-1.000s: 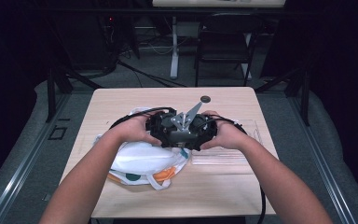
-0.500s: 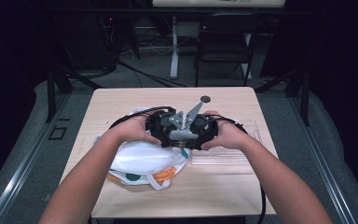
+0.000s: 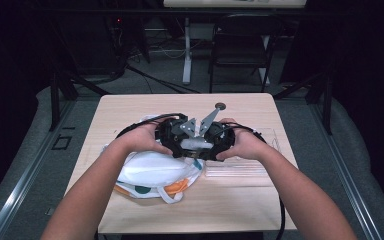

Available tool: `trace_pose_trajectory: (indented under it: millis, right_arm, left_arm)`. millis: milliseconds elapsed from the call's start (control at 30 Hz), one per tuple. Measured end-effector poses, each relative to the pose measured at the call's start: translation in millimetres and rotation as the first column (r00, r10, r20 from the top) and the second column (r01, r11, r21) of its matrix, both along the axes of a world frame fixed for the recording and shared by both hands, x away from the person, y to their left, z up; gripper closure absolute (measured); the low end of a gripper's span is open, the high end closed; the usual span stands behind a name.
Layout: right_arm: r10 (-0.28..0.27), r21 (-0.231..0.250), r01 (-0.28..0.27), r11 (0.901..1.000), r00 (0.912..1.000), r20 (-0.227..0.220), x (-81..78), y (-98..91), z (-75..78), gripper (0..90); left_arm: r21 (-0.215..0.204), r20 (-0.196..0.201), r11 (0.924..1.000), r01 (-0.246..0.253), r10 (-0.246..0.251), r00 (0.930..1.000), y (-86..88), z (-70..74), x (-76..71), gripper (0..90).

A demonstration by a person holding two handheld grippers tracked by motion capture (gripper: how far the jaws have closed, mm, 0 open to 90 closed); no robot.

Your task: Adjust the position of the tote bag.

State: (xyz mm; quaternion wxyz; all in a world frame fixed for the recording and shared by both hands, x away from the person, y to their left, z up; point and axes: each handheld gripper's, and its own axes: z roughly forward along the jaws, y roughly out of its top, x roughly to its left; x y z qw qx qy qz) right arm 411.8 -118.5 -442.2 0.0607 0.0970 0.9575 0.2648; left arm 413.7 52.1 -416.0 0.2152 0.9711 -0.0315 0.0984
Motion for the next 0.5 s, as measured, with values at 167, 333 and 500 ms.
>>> trace_pose_trajectory:
  millis: [167,333,500]
  right_arm:
    - [-0.003,-0.023,0.003,0.9997,1.0000,-0.001,1.7,-2.3,-1.8,42.7]
    - [-0.001,-0.022,0.001,0.9998,1.0000,-0.002,2.4,-4.0,-0.7,42.7]
    - [0.005,-0.042,-0.005,0.9991,1.0000,0.003,3.4,-6.0,0.5,42.7]
  left_arm:
    - [-0.016,0.007,0.9999,-0.004,0.004,1.0000,2.0,2.9,-0.4,36.1]
    - [-0.017,0.015,0.9998,-0.005,0.005,0.9999,4.7,5.0,0.0,36.0]
    - [-0.023,0.019,0.9996,-0.017,0.018,0.9997,8.1,6.8,-0.4,36.0]
